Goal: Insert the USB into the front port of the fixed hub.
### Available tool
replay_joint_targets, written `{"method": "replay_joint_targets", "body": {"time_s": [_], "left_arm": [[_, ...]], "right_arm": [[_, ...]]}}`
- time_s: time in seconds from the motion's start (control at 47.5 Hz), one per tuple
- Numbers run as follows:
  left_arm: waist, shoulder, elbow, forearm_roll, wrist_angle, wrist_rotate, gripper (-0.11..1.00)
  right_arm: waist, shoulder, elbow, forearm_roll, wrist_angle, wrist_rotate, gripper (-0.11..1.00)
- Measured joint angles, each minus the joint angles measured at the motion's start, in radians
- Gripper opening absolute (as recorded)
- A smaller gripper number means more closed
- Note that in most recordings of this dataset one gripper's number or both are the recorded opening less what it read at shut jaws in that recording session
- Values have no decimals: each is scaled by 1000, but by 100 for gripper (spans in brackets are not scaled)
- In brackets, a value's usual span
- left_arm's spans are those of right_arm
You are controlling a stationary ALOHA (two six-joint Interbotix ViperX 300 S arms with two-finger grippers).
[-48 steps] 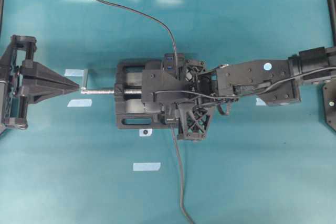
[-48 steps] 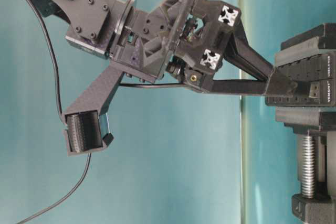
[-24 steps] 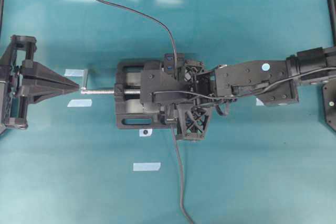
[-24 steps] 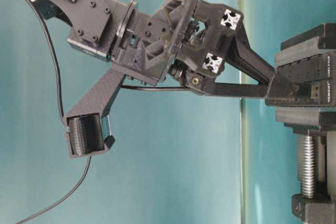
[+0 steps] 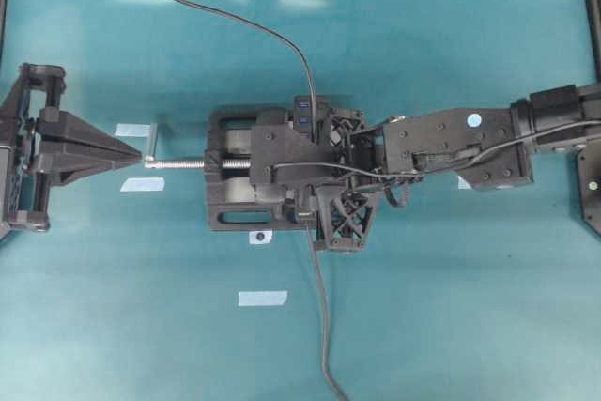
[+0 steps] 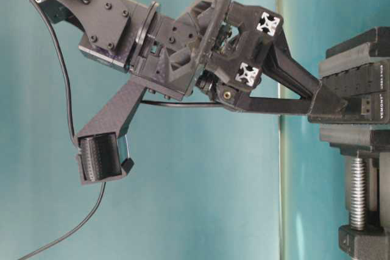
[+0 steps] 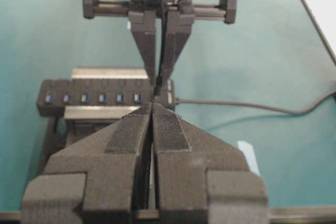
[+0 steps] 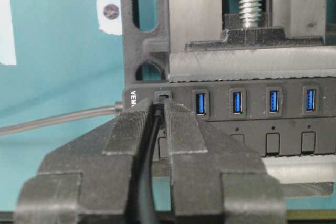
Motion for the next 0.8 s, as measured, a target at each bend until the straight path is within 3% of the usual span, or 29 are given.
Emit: {"method": "replay_joint_targets", "body": {"time_s": [0.8], "left_arm": [[0,-2,0,0,0,0,0]], "right_arm": [[2,25,-6,-2,28,2,7]]}}
